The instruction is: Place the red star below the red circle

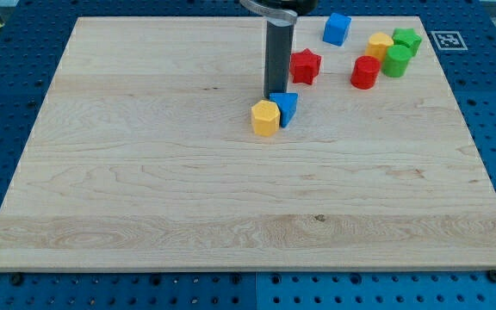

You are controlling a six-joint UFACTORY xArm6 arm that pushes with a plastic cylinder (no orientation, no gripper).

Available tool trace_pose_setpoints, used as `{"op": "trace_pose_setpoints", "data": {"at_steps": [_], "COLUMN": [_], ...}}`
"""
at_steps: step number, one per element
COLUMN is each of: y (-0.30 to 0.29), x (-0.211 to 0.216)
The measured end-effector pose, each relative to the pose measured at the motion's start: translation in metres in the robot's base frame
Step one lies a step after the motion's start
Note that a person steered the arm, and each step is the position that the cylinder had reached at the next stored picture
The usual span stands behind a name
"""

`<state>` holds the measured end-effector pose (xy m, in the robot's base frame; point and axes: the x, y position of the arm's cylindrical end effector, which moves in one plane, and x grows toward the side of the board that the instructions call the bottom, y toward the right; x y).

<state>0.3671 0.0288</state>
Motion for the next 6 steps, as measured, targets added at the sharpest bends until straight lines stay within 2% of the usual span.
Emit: {"op": "trace_pose_setpoints", "data": {"at_steps": [1,3,6], "y": [-0.024,0.023,0.081], "x": [-0.031,-0.067,-0.03]}}
